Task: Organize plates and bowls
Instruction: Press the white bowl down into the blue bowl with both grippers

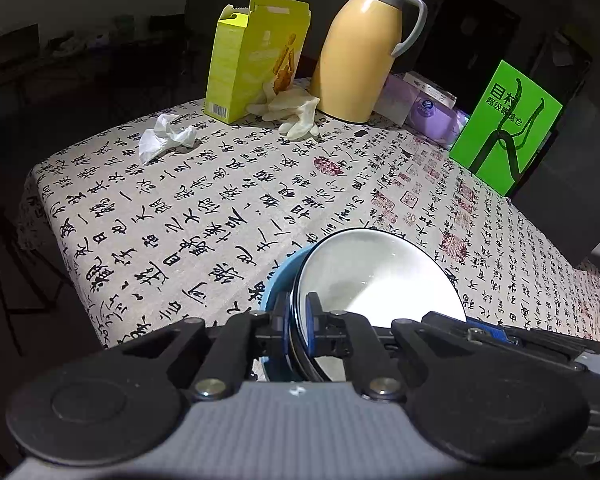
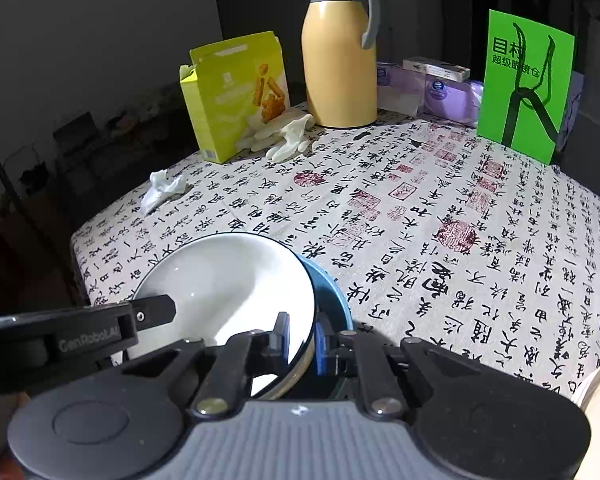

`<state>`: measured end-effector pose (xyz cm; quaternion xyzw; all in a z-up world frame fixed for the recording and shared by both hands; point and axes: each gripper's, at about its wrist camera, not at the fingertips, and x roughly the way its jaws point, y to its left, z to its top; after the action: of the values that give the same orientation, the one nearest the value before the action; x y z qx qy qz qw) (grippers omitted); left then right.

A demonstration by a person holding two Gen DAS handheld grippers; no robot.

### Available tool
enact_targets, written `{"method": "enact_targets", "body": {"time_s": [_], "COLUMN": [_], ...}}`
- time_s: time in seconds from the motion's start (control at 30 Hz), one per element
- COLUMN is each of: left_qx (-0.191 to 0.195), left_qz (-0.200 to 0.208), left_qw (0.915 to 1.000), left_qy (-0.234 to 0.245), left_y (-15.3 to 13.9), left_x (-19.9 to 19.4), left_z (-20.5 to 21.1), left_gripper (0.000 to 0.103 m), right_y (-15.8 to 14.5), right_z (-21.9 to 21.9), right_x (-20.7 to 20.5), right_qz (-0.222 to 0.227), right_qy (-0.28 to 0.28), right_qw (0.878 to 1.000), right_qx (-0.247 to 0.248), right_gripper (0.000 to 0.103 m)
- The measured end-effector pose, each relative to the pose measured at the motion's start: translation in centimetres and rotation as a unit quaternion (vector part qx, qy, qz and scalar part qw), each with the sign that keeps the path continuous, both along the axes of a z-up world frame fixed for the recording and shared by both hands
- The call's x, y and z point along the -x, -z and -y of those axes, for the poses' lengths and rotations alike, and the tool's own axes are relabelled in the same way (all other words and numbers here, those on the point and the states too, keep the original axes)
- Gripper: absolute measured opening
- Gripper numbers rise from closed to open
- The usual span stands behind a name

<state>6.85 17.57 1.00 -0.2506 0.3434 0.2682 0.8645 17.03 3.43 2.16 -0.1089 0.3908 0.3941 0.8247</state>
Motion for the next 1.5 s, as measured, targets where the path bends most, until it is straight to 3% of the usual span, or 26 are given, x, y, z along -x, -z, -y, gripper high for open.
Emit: {"method": "enact_targets", "body": {"time_s": [0.87, 1.07, 1.27, 1.5], "left_qx": [0.013, 0.023, 0.029, 0.038], "left_qz": [0.043, 0.055, 0.068, 0.083], "left_qw": [0.9988, 0.9979, 0.9969, 0.9953], "left_qy": [0.019, 0.024, 0.027, 0.033], "left_y": [0.6, 0.9, 1.3, 1.3], "left_x": [1.0, 1.4, 1.9, 2.2], "left_z": [-0.8, -1.2, -1.3, -1.4], "left_gripper": [0.008, 0.008, 0.008, 0.007], "right_y": [0.7, 0.7, 0.7, 0.9], "right_z": [1.2, 2.5, 2.4, 2.4], "right_x": [-0.7, -1.2, -0.2, -0.3], "right_qz": [-0.023, -0.057, -0.030, -0.029], "right_qy": [0.024, 0.032, 0.029, 0.031], "right_qw": [0.999, 0.995, 0.997, 0.997], "right_qx": [-0.044, -0.073, -0.065, -0.062], "right_gripper": [0.011, 0.014, 0.014, 0.013]}}
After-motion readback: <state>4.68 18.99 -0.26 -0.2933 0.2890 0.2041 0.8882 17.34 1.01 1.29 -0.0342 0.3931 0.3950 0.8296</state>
